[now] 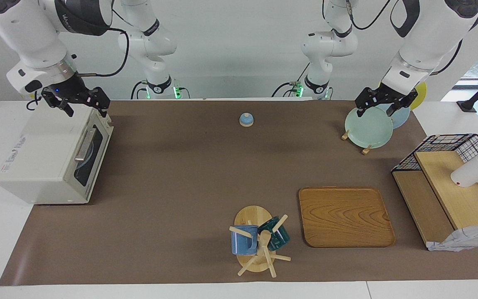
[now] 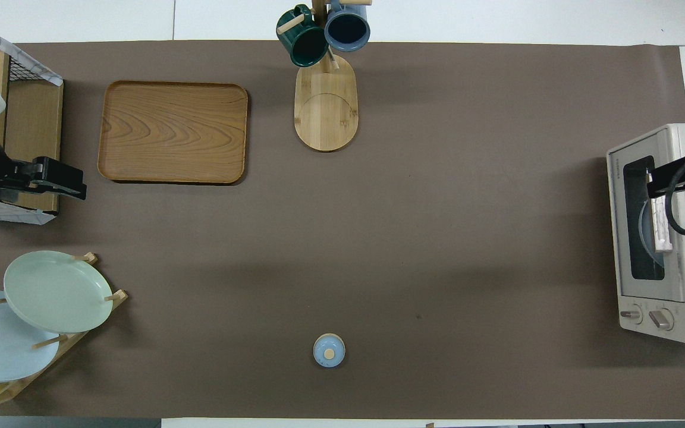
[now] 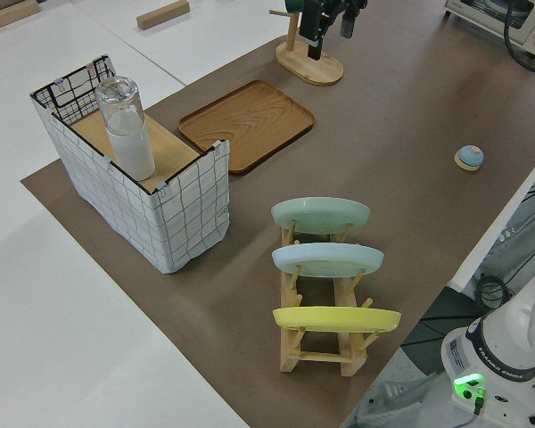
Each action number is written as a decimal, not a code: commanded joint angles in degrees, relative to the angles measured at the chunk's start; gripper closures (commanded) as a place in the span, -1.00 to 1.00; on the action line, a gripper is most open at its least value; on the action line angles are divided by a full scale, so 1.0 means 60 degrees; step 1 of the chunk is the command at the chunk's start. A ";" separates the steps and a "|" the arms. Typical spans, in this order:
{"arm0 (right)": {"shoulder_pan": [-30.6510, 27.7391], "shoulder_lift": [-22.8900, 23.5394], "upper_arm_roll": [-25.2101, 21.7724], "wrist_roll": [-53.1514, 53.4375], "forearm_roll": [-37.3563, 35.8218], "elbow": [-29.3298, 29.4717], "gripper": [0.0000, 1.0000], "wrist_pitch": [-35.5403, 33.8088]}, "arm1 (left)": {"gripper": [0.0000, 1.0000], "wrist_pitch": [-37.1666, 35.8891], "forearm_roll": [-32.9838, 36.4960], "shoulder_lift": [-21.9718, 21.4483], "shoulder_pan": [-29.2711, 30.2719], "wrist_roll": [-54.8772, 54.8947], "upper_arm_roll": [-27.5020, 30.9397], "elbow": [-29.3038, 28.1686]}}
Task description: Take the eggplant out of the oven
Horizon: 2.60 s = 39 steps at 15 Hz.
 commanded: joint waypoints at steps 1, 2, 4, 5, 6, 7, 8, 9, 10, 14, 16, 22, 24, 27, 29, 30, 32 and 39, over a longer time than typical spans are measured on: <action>-0.0057 -0.0050 -0.0018 -0.0257 0.0263 0.0057 -1.00 -0.0083 | -1.00 0.0136 0.0102 -0.0119 0.0091 0.0008 -0.0058 -0.0164; -0.0042 -0.0050 -0.0018 -0.0257 0.0263 0.0057 -1.00 -0.0069 | -1.00 0.0136 0.0102 -0.0119 0.0091 0.0008 -0.0058 -0.0164; -0.0028 -0.0109 -0.0004 -0.0140 0.0249 0.0057 -1.00 -0.0069 | -1.00 0.0136 0.0102 -0.0119 0.0091 0.0008 -0.0058 -0.0164; -0.0042 -0.0152 -0.0004 -0.0140 0.0263 0.0057 -1.00 -0.0083 | -1.00 0.0136 0.0102 -0.0119 0.0091 0.0008 -0.0058 -0.0164; -0.0057 -0.0196 -0.0018 -0.0169 0.0278 0.0057 -1.00 -0.0083 | -1.00 0.0136 0.0102 -0.0119 0.0091 0.0008 -0.0058 -0.0164; -0.0057 -0.0211 -0.0018 -0.0169 0.0278 0.0057 -1.00 -0.0083 | -1.00 0.0136 0.0102 -0.0119 0.0091 0.0008 -0.0058 -0.0164; -0.0042 -0.0211 -0.0018 -0.0212 0.0278 0.0043 -1.00 -0.0098 | -1.00 0.0136 0.0102 -0.0119 0.0091 0.0008 -0.0058 -0.0164; -0.0042 -0.0211 -0.0004 -0.0227 0.0278 0.0043 -1.00 -0.0069 | -1.00 0.0136 0.0102 -0.0119 0.0091 0.0008 -0.0058 -0.0164; -0.0057 -0.0226 -0.0018 -0.0242 0.0278 -0.0030 -0.91 0.0062 | -1.00 0.0151 0.0102 -0.0119 0.0091 0.0008 -0.0058 -0.0164; -0.0159 -0.0942 -0.0033 -0.0579 0.0264 -0.1652 1.00 0.0880 | -1.00 0.0136 0.0102 -0.0119 0.0091 0.0008 -0.0058 -0.0164; -0.0217 -0.1483 -0.0076 -0.0798 0.0249 -0.2982 1.00 0.1990 | -1.00 0.0136 0.0102 -0.0119 0.0091 0.0008 -0.0058 -0.0164; -0.0701 -0.1458 -0.0091 -0.0536 -0.0920 -0.4323 1.00 0.3475 | -1.00 0.0136 0.0102 -0.0119 0.0091 0.0008 -0.0058 -0.0164; -0.0803 -0.1311 -0.0092 -0.0316 -0.1055 -0.4483 1.00 0.3608 | -1.00 0.0136 0.0102 -0.0119 0.0091 0.0008 -0.0058 -0.0164; -0.0906 -0.1179 -0.0092 -0.0301 -0.1055 -0.4630 1.00 0.3989 | -1.00 0.0136 0.0102 -0.0119 0.0091 0.0008 -0.0058 -0.0164; -0.0935 -0.1003 -0.0092 -0.0286 -0.1084 -0.4659 1.00 0.4120 | -1.00 0.0136 0.0102 -0.0119 0.0091 0.0008 -0.0058 -0.0164; -0.0950 -0.0974 -0.0092 -0.0301 -0.1142 -0.4703 1.00 0.4222 | -1.00 0.0136 0.0102 -0.0119 0.0091 0.0008 -0.0058 -0.0164; -0.0936 -0.0959 -0.0077 -0.0286 -0.1187 -0.4791 1.00 0.4340 | -1.00 0.0136 0.0102 -0.0119 0.0091 0.0008 -0.0058 -0.0164; -0.0775 -0.0667 -0.0033 0.0325 -0.1070 -0.5333 1.00 0.5555 | -1.00 0.0136 0.0102 -0.0119 0.0091 0.0008 -0.0058 -0.0164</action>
